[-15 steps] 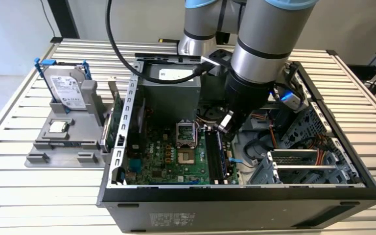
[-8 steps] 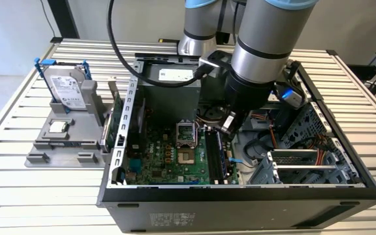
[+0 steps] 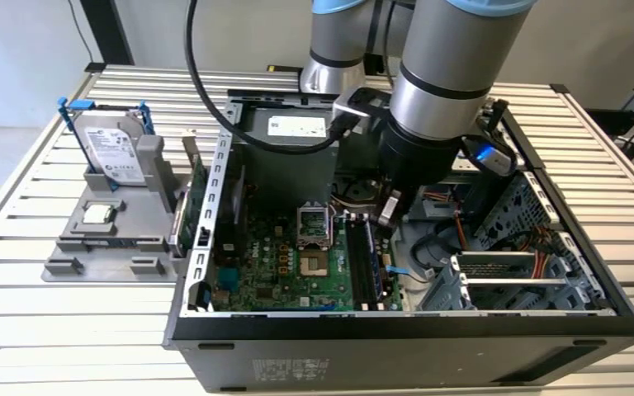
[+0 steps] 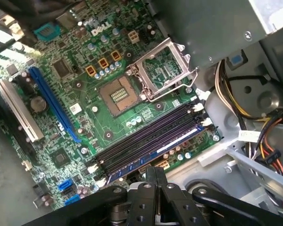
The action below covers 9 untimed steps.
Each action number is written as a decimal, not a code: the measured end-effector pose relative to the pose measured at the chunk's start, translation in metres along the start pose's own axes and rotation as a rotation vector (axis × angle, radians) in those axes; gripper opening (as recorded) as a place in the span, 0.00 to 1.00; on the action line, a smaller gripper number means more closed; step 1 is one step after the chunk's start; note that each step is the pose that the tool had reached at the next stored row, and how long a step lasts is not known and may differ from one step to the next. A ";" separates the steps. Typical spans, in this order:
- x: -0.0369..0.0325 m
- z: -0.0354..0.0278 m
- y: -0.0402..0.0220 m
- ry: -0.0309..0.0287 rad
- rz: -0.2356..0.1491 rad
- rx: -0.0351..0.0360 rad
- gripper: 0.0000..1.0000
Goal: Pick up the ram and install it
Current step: 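Press down the ram until it locks into place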
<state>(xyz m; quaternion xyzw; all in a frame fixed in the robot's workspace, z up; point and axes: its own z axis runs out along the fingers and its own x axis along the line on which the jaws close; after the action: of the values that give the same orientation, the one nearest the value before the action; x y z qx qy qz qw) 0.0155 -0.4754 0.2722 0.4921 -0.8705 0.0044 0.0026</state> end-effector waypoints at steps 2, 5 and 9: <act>0.0000 0.0000 0.0000 -0.0001 -0.020 0.0002 0.00; 0.0000 0.0000 0.0000 -0.0002 -0.048 0.0005 0.00; 0.0000 0.0000 0.0000 -0.0004 -0.082 0.0007 0.00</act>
<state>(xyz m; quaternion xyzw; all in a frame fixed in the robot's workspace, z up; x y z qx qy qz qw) 0.0155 -0.4754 0.2722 0.5274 -0.8496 0.0045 0.0024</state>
